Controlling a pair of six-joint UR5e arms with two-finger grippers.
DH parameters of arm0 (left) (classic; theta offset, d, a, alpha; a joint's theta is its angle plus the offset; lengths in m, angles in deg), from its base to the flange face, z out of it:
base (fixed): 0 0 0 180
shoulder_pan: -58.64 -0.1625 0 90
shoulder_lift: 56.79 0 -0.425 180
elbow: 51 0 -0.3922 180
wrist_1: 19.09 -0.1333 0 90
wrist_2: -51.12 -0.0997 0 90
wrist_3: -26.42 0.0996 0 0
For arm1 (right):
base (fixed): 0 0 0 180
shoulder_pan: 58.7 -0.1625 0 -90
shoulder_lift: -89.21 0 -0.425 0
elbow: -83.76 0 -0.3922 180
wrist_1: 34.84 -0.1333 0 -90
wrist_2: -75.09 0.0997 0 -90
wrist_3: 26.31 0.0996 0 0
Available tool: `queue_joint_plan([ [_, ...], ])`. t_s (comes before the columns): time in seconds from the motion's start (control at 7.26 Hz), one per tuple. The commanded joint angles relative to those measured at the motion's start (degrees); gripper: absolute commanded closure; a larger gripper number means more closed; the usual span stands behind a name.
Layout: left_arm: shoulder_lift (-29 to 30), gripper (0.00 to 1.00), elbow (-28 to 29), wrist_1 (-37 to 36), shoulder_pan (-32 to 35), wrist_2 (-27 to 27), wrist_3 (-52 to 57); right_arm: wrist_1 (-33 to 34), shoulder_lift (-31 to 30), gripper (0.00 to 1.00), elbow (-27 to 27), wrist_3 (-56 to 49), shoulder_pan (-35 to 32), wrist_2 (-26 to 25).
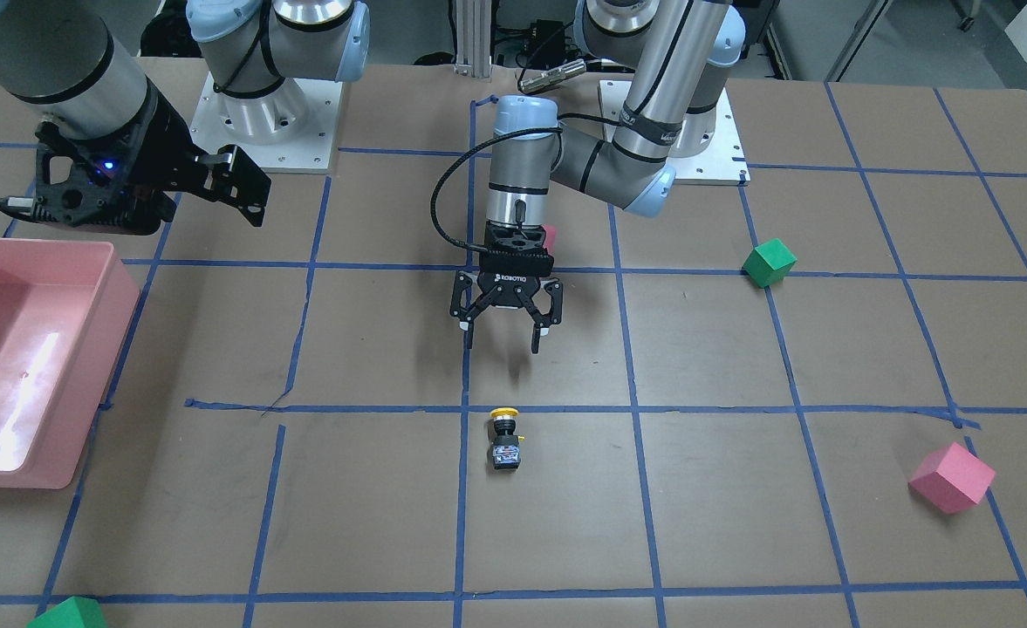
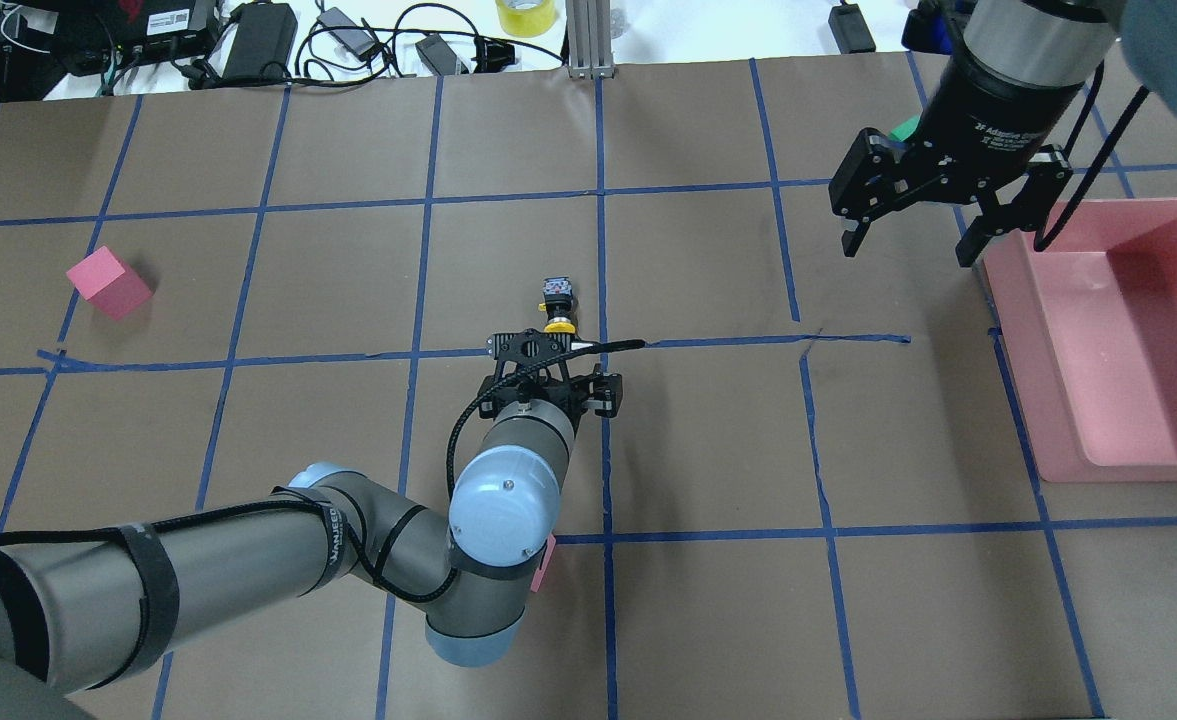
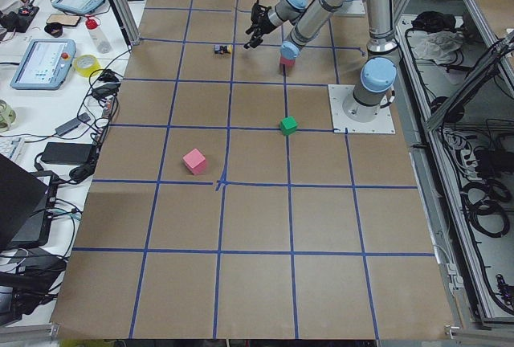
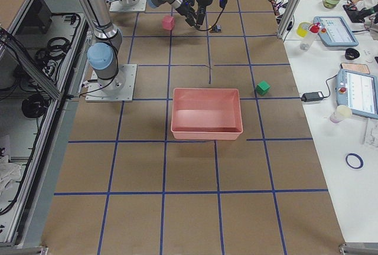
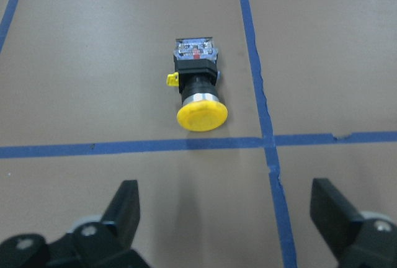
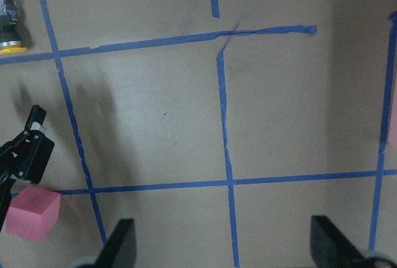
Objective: Align button upright
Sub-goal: 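Lower the left gripper and grasp the switch by its yellow cap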
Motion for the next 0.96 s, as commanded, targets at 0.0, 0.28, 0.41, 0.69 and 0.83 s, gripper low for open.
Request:
queue_joint_plan([
  [0.0,3.7,0.05,4.1,-0.3,0.1,-0.5,-1.6,0.0,0.0,0.0,0.1,0.0,-0.2,-0.6],
  [0.28,8.0,0.05,8.5,-0.4,0.1,-0.8,0.0,0.0,-0.1,0.0,0.0,-0.5,-0.7,-0.8],
  [0.41,8.5,0.06,8.6,-0.4,0.1,-0.9,0.4,-0.9,-0.1,0.0,0.1,-1.9,-2.0,-1.4],
  [0.69,8.6,0.09,8.6,-3.4,-2.8,-0.1,8.1,-0.8,0.0,0.0,0.1,0.4,-3.2,-1.7],
  [0.83,8.5,0.09,8.9,-3.9,-4.1,0.6,8.1,-0.8,0.0,0.0,0.1,0.5,-3.2,-1.4],
])
